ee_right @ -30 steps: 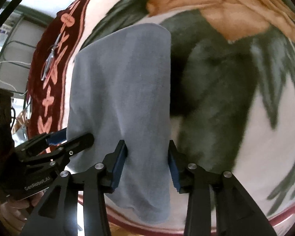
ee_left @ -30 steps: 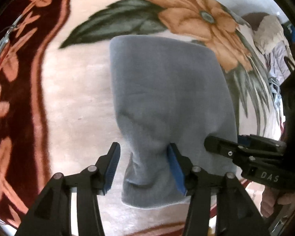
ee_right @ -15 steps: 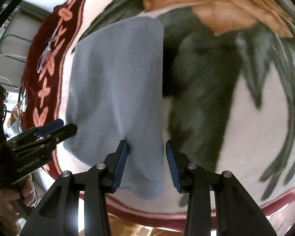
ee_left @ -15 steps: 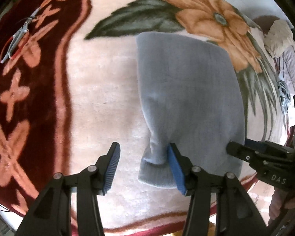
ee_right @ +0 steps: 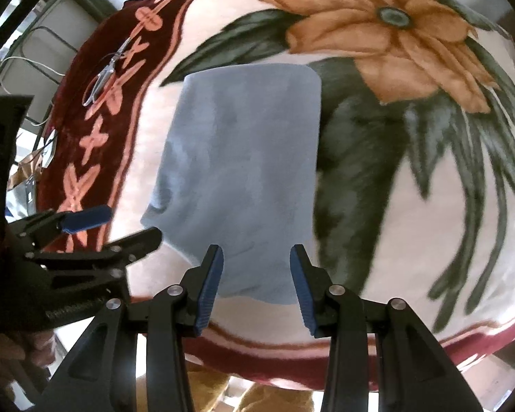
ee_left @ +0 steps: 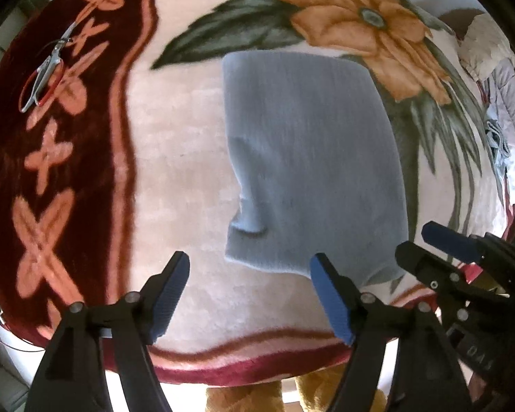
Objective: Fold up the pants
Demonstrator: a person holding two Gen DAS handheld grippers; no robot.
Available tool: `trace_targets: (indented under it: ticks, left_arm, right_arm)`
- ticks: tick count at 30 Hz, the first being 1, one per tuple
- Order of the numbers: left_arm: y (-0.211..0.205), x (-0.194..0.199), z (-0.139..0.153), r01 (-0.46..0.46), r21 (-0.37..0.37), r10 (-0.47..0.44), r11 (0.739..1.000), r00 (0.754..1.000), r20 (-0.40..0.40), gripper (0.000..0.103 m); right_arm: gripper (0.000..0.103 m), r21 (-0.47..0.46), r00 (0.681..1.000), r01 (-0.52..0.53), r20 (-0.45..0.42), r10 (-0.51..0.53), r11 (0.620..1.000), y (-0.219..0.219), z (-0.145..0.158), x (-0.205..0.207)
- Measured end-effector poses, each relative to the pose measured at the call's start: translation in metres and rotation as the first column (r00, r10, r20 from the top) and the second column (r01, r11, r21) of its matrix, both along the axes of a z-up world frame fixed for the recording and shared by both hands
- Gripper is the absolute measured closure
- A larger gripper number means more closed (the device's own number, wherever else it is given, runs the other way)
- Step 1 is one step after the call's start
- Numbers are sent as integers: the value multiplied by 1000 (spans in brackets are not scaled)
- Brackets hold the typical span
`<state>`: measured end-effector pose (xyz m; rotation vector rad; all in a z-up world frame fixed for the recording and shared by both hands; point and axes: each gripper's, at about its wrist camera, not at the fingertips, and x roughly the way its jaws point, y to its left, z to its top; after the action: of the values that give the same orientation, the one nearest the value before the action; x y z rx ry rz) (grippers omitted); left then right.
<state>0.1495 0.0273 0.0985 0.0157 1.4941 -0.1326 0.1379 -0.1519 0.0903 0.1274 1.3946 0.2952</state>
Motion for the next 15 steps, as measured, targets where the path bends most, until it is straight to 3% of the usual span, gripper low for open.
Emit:
trace_targets:
  ticks: [15]
  left_arm:
    - [-3,0,0,-21,0,21,1000,1000,-8,27]
  right_arm:
    - [62,9,999,30,-15,-30,1000,8,-2,-7]
